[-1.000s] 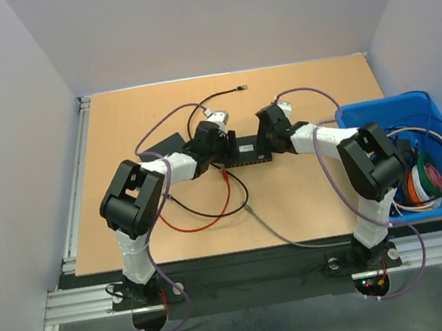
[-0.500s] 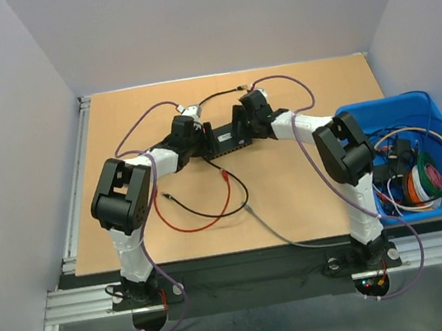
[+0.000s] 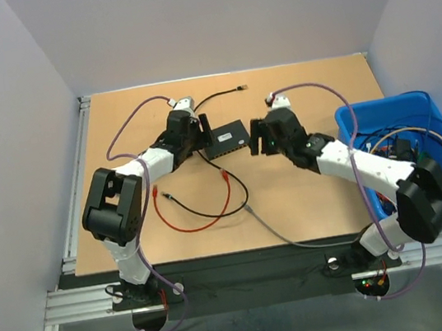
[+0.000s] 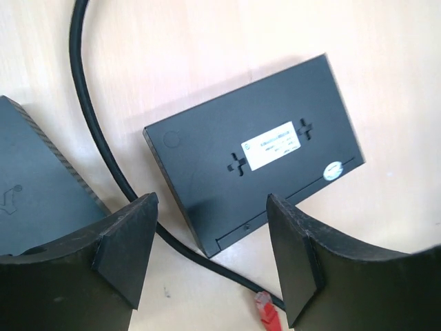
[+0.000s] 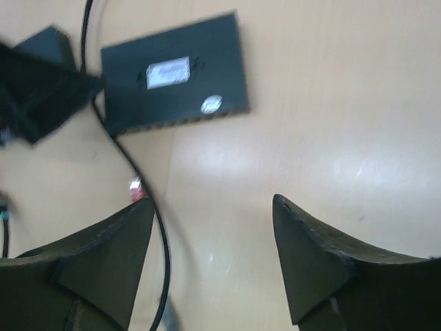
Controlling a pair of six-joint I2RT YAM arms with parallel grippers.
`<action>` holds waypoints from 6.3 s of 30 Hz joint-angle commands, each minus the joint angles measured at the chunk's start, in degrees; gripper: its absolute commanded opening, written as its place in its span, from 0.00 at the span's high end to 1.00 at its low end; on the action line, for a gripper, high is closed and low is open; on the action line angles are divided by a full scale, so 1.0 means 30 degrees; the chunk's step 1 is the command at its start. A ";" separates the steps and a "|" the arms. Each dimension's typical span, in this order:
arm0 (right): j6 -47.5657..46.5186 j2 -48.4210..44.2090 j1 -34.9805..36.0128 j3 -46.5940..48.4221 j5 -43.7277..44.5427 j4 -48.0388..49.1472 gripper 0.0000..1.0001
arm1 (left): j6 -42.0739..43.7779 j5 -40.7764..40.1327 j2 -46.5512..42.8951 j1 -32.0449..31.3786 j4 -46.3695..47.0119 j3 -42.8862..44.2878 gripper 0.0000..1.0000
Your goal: Insert the plug into the switch port
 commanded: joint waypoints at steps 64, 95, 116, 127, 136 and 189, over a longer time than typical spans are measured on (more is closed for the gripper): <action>0.1629 0.3779 1.0691 -0.2416 0.6217 -0.2304 0.60 | -0.0998 -0.2839 -0.5116 -0.0158 0.0409 -0.3855 0.25; 0.2069 0.4746 1.1248 -0.1947 0.7536 -0.3125 1.00 | -0.0998 -0.2927 -0.4969 -0.0158 0.0351 -0.3856 0.24; 0.6146 -0.2723 0.8675 -0.5522 0.9944 -0.4095 1.00 | 0.1489 -0.5507 -0.6668 -0.0158 0.2337 -0.2038 0.07; 0.0576 -0.0384 0.2811 -0.2187 0.0244 0.0156 1.00 | 0.0843 0.3429 -0.1603 0.2186 0.5125 0.1357 0.01; 0.0195 0.2748 0.0733 -0.0690 -0.2976 0.0917 1.00 | 0.3189 0.5801 0.1822 0.2215 0.4804 0.4345 0.03; -0.0479 1.0048 -0.0090 0.6314 -0.1927 -0.0547 1.00 | 0.5740 1.0284 0.7218 0.2420 0.0086 0.9065 0.05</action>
